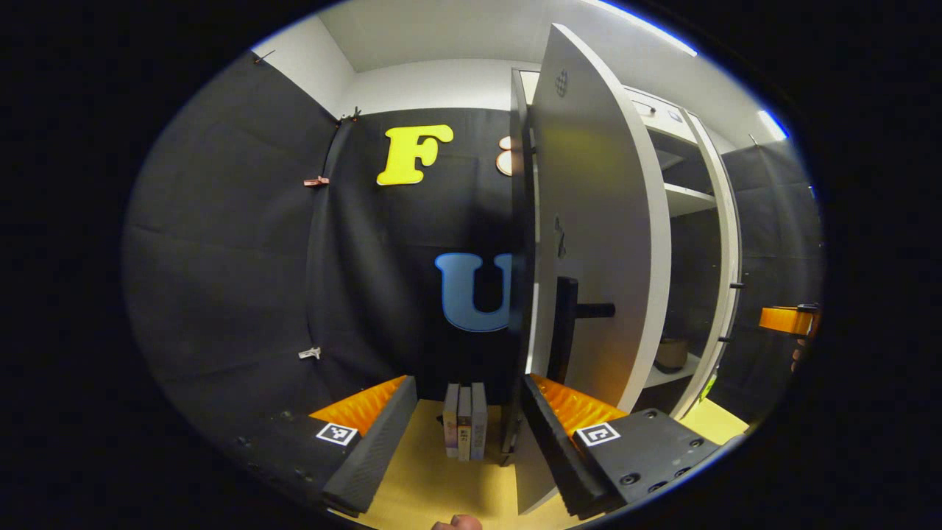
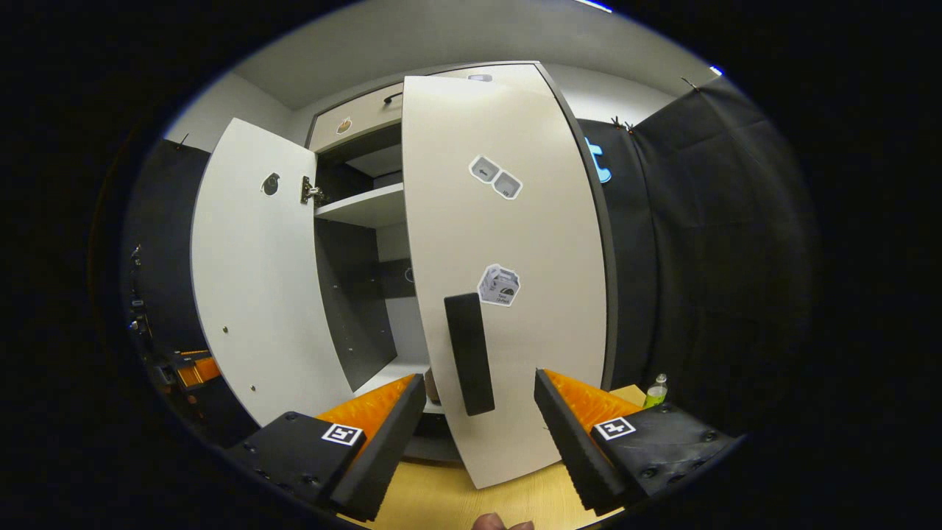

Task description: Grab one shoe with the right hand and put it into the shoe cabinet, grab the other shoe with the left hand and put it into the shoe cabinet; then close the right door with the right hand and the left door with the left hand.

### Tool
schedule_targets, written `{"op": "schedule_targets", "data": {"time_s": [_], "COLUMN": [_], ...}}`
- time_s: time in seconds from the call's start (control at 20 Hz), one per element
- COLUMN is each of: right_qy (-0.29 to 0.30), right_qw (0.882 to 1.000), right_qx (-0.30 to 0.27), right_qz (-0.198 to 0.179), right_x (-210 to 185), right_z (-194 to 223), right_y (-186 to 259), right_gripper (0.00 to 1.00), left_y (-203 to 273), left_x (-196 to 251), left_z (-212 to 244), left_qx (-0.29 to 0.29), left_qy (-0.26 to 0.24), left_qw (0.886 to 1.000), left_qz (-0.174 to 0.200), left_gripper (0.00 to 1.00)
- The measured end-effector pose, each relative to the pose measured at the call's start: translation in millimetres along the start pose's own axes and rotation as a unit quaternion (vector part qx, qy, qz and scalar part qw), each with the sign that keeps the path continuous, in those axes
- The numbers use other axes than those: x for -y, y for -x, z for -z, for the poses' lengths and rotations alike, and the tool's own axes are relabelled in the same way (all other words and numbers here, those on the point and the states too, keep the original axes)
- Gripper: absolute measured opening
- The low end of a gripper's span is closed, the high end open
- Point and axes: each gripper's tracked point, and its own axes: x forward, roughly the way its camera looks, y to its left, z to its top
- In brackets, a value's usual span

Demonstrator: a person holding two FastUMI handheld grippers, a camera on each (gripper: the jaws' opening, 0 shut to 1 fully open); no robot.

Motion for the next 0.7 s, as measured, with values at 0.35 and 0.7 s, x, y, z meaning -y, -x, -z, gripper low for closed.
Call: {"op": "schedule_targets", "data": {"time_s": [0.35, 0.7], "right_qy": [0.000, -0.012], "right_qw": [1.000, 1.000], "right_qx": [0.001, 0.000], "right_qz": [0.003, 0.011], "right_x": [18.0, 40.3], "right_z": [-4.1, -5.9], "right_y": [8.7, 16.3], "right_gripper": [0.98, 0.98], "left_y": [2.3, -5.6], "left_x": [61.8, 107.4], "left_z": [1.3, 1.5], "left_qx": [-0.006, -0.005], "left_qy": [0.002, 0.014], "left_qw": [0.999, 0.999], "left_qz": [0.037, 0.044], "left_gripper": [0.93, 0.97]}}
